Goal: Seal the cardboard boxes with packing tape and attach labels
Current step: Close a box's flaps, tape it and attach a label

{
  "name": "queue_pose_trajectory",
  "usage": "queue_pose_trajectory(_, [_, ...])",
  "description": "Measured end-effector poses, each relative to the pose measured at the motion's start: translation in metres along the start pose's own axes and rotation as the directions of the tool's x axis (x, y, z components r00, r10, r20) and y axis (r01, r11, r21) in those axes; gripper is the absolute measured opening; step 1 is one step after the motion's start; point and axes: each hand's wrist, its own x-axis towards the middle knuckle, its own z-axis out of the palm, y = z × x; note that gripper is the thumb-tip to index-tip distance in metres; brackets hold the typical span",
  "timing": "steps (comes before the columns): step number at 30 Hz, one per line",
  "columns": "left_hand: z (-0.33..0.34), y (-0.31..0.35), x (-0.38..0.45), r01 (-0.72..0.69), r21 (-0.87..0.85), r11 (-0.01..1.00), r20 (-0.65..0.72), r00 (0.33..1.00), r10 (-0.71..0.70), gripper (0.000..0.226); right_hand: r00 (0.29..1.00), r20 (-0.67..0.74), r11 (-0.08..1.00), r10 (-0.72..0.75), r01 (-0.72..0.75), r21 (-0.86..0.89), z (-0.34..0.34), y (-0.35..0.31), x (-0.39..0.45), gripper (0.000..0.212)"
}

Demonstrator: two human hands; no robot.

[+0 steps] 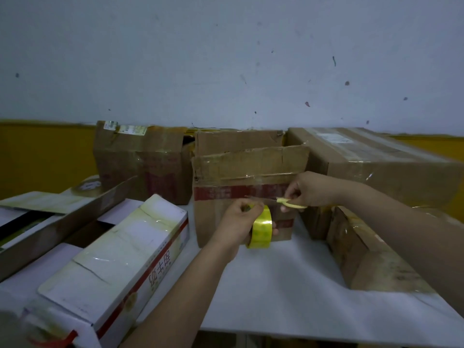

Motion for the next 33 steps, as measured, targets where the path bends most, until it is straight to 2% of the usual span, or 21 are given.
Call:
queue_pose_trajectory(3, [-0.006, -0.008, -0.008, 0.034, 0.066, 0.997, -0.003, 0.999, -0.034, 0.030, 1.000, 0.008, 0.989, -0.025, 0.026, -0.148, 0.019, 0.001, -0.004, 0.021])
queue_pose_trajectory(5, [-0.009, -0.014, -0.015, 0.054, 0.093, 0.994, 0.005, 0.999, -0.054, 0.028, 1.000, 0.010, 0.982, -0.023, 0.025, -0.185, 0.034, 0.002, -0.008, 0.019])
queue_pose_trajectory(8, [-0.015, -0.021, -0.022, 0.060, 0.131, 0.990, 0.011, 0.998, -0.062, 0.026, 0.998, 0.028, 0.998, 0.059, -0.058, -0.014, 0.056, 0.002, -0.017, 0.011])
queue_pose_trajectory(11, [-0.021, -0.025, -0.029, 0.061, 0.151, 0.987, 0.030, 0.997, -0.066, 0.024, 0.980, 0.146, 0.967, 0.134, -0.161, 0.195, 0.078, -0.003, -0.028, 0.019])
queue_pose_trajectory(14, [-0.028, -0.030, -0.033, 0.072, 0.185, 0.980, 0.056, 0.995, -0.084, 0.027, 0.962, 0.235, 0.965, 0.140, -0.186, 0.187, 0.085, -0.007, -0.038, 0.031])
queue_pose_trajectory(17, [-0.036, -0.038, -0.036, 0.084, 0.249, 0.965, 0.057, 0.993, -0.101, 0.031, 0.938, 0.316, 0.960, 0.139, -0.206, 0.189, 0.087, -0.013, -0.046, 0.030])
queue_pose_trajectory(22, [-0.043, -0.042, -0.043, 0.119, 0.166, 0.979, 0.028, 0.992, -0.126, 0.029, 0.912, 0.294, 0.909, 0.285, -0.355, 0.220, 0.110, -0.005, -0.047, 0.056])
queue_pose_trajectory(24, [-0.045, -0.041, -0.046, 0.118, 0.149, 0.982, 0.030, 0.992, -0.124, 0.030, 0.918, 0.231, 0.939, 0.322, -0.341, 0.050, 0.122, 0.005, -0.045, 0.051])
queue_pose_trajectory(27, [-0.046, -0.041, -0.049, 0.109, 0.171, 0.979, 0.030, 0.993, -0.116, 0.029, 0.952, -0.041, 0.937, 0.302, -0.304, -0.172, 0.141, 0.014, -0.043, 0.041])
queue_pose_trajectory(28, [-0.047, -0.042, -0.050, 0.105, 0.178, 0.978, 0.028, 0.993, -0.112, 0.029, 0.954, -0.114, 0.919, 0.278, -0.298, -0.259, 0.145, 0.013, -0.042, 0.036])
queue_pose_trajectory(30, [-0.047, -0.043, -0.051, 0.107, 0.169, 0.980, 0.018, 0.994, -0.112, 0.029, 0.959, -0.163, 0.823, 0.234, -0.284, -0.492, 0.148, 0.007, -0.041, 0.019])
queue_pose_trajectory(31, [-0.048, -0.043, -0.053, 0.111, 0.156, 0.981, 0.010, 0.993, -0.114, 0.030, 0.954, -0.192, 0.790, 0.229, -0.297, -0.537, 0.148, 0.004, -0.041, 0.013])
queue_pose_trajectory(32, [-0.048, -0.044, -0.054, 0.114, 0.142, 0.983, -0.004, 0.993, -0.114, 0.030, 0.943, -0.237, 0.798, 0.232, -0.324, -0.509, 0.147, 0.001, -0.040, 0.014])
queue_pose_trajectory(33, [-0.047, -0.044, -0.056, 0.113, 0.124, 0.986, -0.016, 0.994, -0.112, 0.030, 0.933, -0.284, 0.850, 0.221, -0.327, -0.412, 0.146, -0.003, -0.037, 0.019])
